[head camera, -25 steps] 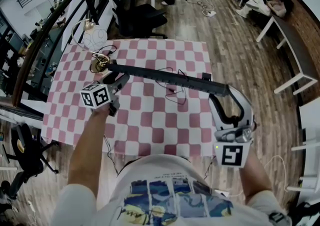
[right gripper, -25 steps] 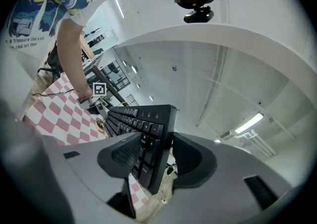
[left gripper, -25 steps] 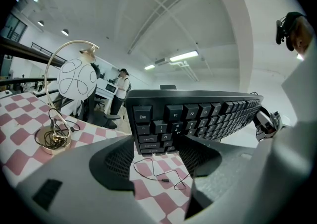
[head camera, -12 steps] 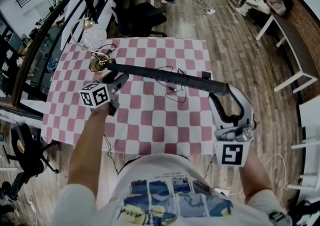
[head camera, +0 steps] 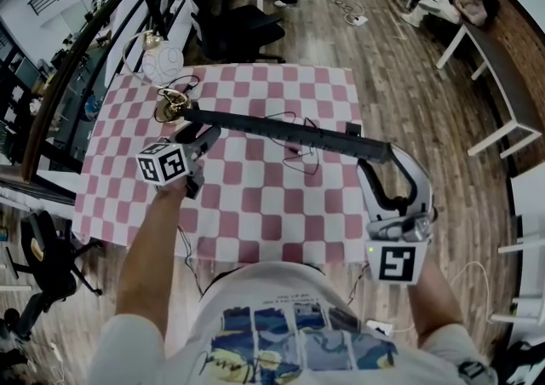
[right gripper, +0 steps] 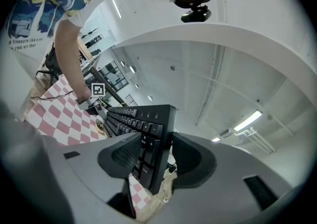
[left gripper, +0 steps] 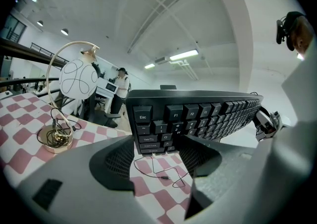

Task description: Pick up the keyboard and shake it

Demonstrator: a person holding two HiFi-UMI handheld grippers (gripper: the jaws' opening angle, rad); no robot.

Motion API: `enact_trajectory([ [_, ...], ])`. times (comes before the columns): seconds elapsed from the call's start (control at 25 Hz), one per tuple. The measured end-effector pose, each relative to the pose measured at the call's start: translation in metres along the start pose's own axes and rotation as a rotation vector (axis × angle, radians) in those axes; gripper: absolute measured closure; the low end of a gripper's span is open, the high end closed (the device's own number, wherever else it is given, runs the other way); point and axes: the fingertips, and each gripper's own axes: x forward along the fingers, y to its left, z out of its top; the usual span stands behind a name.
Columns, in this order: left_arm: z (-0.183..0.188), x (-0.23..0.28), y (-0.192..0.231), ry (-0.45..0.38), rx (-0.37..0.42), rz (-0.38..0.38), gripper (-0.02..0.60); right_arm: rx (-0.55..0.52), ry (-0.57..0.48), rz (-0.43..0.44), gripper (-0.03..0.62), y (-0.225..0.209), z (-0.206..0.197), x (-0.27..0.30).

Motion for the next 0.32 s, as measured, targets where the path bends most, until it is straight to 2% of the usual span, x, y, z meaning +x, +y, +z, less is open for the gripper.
enact_trajectory([
  [0.32,-0.0003,-0.0054,-0.0054,0.004,0.004,0.007,0.304,0.006,-0.003,0.001,0.402,-0.0021,0.0021,-0.0057],
])
